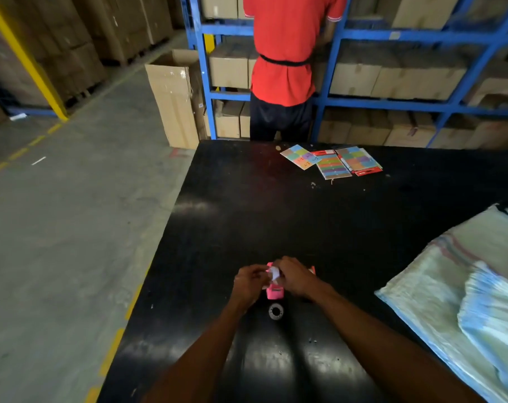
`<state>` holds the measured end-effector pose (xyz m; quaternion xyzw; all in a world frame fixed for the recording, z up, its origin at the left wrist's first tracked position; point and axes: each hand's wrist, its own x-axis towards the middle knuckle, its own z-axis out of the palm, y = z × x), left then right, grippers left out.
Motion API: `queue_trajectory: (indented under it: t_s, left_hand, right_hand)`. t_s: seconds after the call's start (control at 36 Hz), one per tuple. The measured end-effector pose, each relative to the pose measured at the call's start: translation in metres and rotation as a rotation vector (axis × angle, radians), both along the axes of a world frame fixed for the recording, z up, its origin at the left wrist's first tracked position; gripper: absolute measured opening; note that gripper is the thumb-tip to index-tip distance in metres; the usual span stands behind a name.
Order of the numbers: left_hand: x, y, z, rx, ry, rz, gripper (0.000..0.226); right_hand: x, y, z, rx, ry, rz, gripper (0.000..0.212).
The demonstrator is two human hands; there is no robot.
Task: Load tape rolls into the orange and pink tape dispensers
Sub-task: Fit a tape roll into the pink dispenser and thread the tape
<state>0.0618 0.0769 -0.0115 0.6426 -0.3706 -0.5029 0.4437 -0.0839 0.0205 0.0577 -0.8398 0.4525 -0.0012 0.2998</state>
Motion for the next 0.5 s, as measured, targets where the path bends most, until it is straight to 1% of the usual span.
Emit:
queue_trajectory:
  t_s: [0.08, 0.17, 0.25, 0.31, 0.36, 0.39, 0.44, 0.5]
  left_hand:
    - [-0.001, 0.007, 0.006, -0.022, 0.017, 0.036, 0.013]
    - [-0.003, 0.012, 0.015, -0.055, 0.023, 0.050, 0.012]
    - [-0.004, 0.015, 0.018, -0.052, 0.021, 0.029, 0.012]
    - [-0.003, 0.017, 0.016, -0.028, 0.010, 0.015, 0.011]
    - [-0.003, 0.019, 0.014, -0.011, -0.002, 0.006, 0.010]
    - [-0.003, 0.020, 0.012, -0.009, 0.008, 0.007, 0.010]
    - [-0.004, 0.024, 0.015, -0.006, 0.023, 0.006, 0.011]
    - [-0.003, 0.027, 0.017, 0.001, 0.025, -0.006, 0.013]
  right_hand:
    - [-0.005, 0.010, 0.006, 0.026, -0.066, -0.054, 0.028]
    - [-0.011, 0.017, 0.002, 0.043, -0.128, -0.124, 0.039]
    - [-0.019, 0.021, -0.006, 0.050, -0.166, -0.176, 0.039]
    - [-0.026, 0.025, -0.008, 0.070, -0.157, -0.206, 0.033]
    - [-0.034, 0.030, -0.014, 0.090, -0.114, -0.206, 0.022]
    - [-0.039, 0.033, -0.019, 0.102, -0.095, -0.201, 0.023]
    - [-0.048, 0.040, -0.029, 0.125, -0.056, -0.206, 0.030]
    - [-0.054, 0.045, -0.041, 0.116, 0.009, -0.198, 0.027]
